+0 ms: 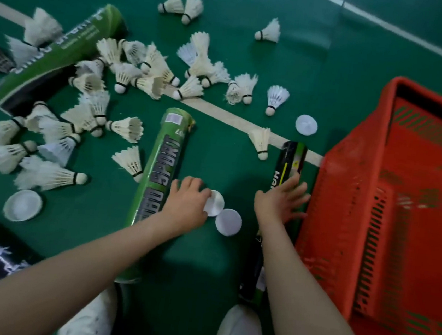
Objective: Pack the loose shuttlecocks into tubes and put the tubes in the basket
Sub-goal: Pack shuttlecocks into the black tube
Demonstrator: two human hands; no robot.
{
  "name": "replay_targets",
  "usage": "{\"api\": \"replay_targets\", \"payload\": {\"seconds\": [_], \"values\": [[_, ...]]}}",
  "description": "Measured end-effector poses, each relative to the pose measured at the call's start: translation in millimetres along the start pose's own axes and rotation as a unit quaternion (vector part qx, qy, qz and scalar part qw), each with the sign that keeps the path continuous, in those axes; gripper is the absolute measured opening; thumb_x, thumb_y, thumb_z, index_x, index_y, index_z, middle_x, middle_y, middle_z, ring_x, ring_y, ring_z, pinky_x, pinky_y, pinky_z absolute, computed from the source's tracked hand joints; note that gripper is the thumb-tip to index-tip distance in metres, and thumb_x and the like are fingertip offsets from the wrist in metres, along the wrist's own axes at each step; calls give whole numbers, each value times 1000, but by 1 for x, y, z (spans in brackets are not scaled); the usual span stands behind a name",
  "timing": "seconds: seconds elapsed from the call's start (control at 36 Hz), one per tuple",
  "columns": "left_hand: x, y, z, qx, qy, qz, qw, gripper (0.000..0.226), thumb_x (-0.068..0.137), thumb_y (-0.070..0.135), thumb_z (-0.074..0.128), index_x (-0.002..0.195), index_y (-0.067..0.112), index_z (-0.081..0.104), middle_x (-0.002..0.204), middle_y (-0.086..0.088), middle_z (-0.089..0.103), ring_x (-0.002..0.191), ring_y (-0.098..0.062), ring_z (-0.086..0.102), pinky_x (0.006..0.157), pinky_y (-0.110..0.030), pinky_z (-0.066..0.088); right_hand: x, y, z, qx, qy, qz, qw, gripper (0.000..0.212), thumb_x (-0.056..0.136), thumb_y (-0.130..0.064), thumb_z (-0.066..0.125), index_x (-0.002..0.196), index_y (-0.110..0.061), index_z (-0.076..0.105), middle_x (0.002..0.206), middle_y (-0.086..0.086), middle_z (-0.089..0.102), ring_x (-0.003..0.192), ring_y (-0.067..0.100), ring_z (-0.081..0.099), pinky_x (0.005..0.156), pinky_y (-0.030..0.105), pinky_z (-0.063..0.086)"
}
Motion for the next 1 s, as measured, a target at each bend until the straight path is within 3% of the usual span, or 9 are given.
{"api": "replay_targets", "payload": {"seconds": [0.19, 0.36, 0.47, 0.58, 0.61, 0.72, 0.83, 0.92, 1.0], "values": [[-4, -16, 18, -39, -52, -49, 997, 54, 89, 38, 54, 139, 21, 41, 142, -9, 36, 135, -29, 25, 112, -45, 22, -7, 35, 24, 15, -58, 86, 994, 94, 87, -16, 62, 151, -19, -6, 150, 17, 18, 131, 38, 30, 102, 53, 31], [-3, -34, 10, -241, 5, -66, 968, 40, 90, 41, 58, 121, 17, 60, 127, -9, 54, 120, -26, 46, 102, -38, 37, 2, -37, -15, 167, 10, -54, 984, 96, 78, -15, 69, 150, -23, 6, 139, 13, 37, 116, 33, 49, 94, 50, 46], [-8, -38, -10, -477, -19, -88, 874, 52, 90, 56, 50, 118, 14, 62, 118, -2, 64, 107, -16, 58, 98, -33, 43, -1, -103, -23, 398, -110, -94, 906, 98, 72, -18, 77, 146, -24, 13, 128, 8, 49, 107, 26, 55, 92, 44, 49], [-26, -32, -31, -766, -114, -129, 619, 62, 86, 64, 45, 108, 10, 67, 102, -20, 69, 88, -30, 67, 89, -42, 50, -24, -149, -8, 536, -243, -46, 808, 90, 81, -15, 75, 146, -18, 13, 130, 7, 52, 115, 24, 56, 97, 42, 47], [-28, -32, -39, -790, -128, -118, 588, 59, 87, 62, 44, 106, 10, 67, 98, -19, 70, 83, -30, 67, 84, -41, 52, -30, -157, -3, 543, -258, -44, 798, 88, 82, -17, 73, 146, -17, 13, 131, 7, 52, 116, 24, 55, 100, 42, 46], [-36, -45, -67, -810, -137, -100, 561, 53, 84, 55, 50, 99, 6, 66, 85, -16, 70, 70, -26, 68, 69, -33, 57, -52, -177, 21, 572, -307, -19, 761, 68, 89, -23, 67, 141, -8, 26, 127, 14, 58, 108, 26, 62, 97, 48, 49], [-34, -72, -93, -850, -84, -108, 509, 43, 88, 47, 56, 100, 6, 63, 80, -13, 69, 66, -24, 66, 67, -33, 56, -83, -202, 27, 525, -358, -65, 770, 43, 97, -30, 53, 134, -11, 42, 118, 9, 64, 93, 16, 66, 78, 34, 55], [-36, -96, -110, -864, -35, -113, 489, 38, 90, 44, 57, 101, 8, 64, 84, -8, 70, 68, -19, 65, 70, -30, 55, -105, -221, 23, 477, -399, -120, 774, 30, 99, -32, 49, 121, -14, 57, 112, 3, 67, 95, 16, 64, 81, 33, 51], [-43, -113, -130, -876, -10, -104, 470, 37, 91, 45, 55, 97, 9, 64, 79, -6, 70, 63, -17, 65, 63, -27, 56, -124, -240, 10, 463, -412, -151, 770, 25, 99, -31, 49, 114, -14, 59, 98, -1, 68, 80, 12, 63, 68, 27, 50]]}}
Point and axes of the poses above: each hand's wrist, its own x-axis towards the middle knuckle, its own z-axis out of the palm, y = z × x, the point moved 9 cm from there along x, towards the middle knuckle
